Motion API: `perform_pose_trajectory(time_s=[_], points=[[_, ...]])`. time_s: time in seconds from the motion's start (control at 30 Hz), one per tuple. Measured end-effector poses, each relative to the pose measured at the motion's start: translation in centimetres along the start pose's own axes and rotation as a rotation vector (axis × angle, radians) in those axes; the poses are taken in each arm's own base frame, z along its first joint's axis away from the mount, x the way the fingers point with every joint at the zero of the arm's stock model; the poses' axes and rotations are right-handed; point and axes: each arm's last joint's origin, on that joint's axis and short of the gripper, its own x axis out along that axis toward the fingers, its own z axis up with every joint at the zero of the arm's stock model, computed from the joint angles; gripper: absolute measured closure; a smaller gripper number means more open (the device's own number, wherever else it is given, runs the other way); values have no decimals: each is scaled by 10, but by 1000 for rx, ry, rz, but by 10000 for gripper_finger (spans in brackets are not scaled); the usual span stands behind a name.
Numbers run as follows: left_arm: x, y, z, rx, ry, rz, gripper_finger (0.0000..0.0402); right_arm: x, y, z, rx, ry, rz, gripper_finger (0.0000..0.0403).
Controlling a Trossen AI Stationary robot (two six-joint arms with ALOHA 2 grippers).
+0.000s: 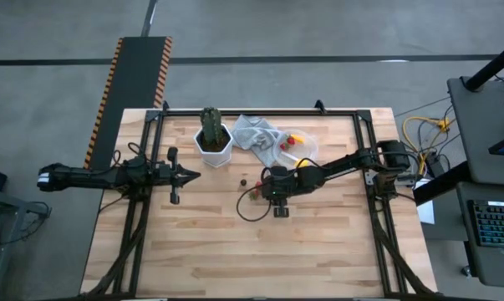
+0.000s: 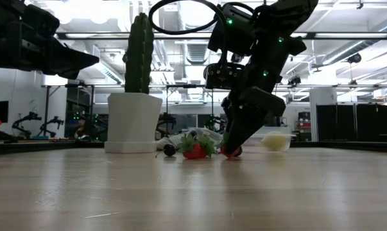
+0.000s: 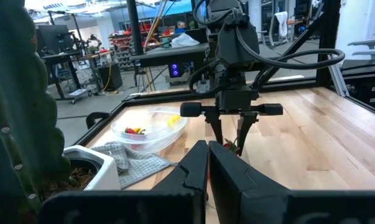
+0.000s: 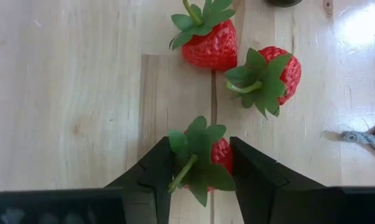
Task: Pick and placing Produce into tupperware
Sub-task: Put the right strawberry into the transparent bin
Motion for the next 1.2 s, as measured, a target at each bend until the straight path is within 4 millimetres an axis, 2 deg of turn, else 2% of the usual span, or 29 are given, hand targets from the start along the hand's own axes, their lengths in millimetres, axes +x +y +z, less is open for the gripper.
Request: perform_pose_trajectory(time_s=[0.47, 1.2], points=[[0, 0, 0, 0, 0, 0, 402, -2, 4, 0, -17, 8, 32, 283], [0, 0, 0, 0, 0, 0, 402, -29, 3, 32, -53, 20, 31, 283]])
